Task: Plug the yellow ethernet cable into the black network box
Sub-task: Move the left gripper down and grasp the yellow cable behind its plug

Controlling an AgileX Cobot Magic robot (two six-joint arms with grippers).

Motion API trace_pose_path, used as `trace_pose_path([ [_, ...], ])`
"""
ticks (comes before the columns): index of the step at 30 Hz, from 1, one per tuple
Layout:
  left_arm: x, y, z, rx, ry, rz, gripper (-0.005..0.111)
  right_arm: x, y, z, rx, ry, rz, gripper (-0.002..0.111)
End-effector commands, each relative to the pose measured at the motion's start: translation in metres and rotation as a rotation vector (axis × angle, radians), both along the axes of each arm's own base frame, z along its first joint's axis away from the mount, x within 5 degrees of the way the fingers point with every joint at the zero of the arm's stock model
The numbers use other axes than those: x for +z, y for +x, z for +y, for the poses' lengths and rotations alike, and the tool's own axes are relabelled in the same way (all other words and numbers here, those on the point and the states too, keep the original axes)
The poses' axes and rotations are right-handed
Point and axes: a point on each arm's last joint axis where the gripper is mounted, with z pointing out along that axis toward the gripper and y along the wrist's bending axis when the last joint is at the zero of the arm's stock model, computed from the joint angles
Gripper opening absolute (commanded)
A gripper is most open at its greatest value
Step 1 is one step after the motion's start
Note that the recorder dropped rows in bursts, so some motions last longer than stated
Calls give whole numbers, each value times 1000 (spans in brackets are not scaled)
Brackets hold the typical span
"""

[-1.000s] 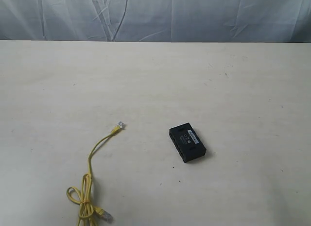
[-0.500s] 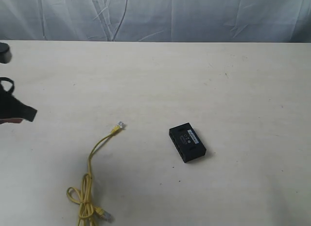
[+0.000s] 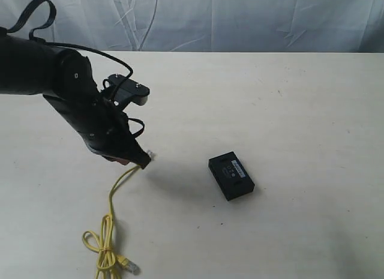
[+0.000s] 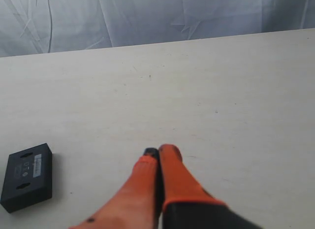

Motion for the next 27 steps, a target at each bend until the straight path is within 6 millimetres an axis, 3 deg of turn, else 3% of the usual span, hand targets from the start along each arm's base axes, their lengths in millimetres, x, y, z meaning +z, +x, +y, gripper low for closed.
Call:
trace_pose_path([
  [1,-8,1,-1,-32,33,6,9,0,0,0,2,-5,-9,0],
  [6,-10,0,-1,-29,27,0,35,0,0,0,2,-5,-9,0],
  [19,-37,-1,0,-71,52,1,36,0,0,0,1,-1,-14,0],
  [23,-37,-1,0,-70,51,1,30,0,0,0,1,-1,-14,0],
  [27,-37,-2,1,-71,55,11,5,0,0,0,2,-3,-14,0],
])
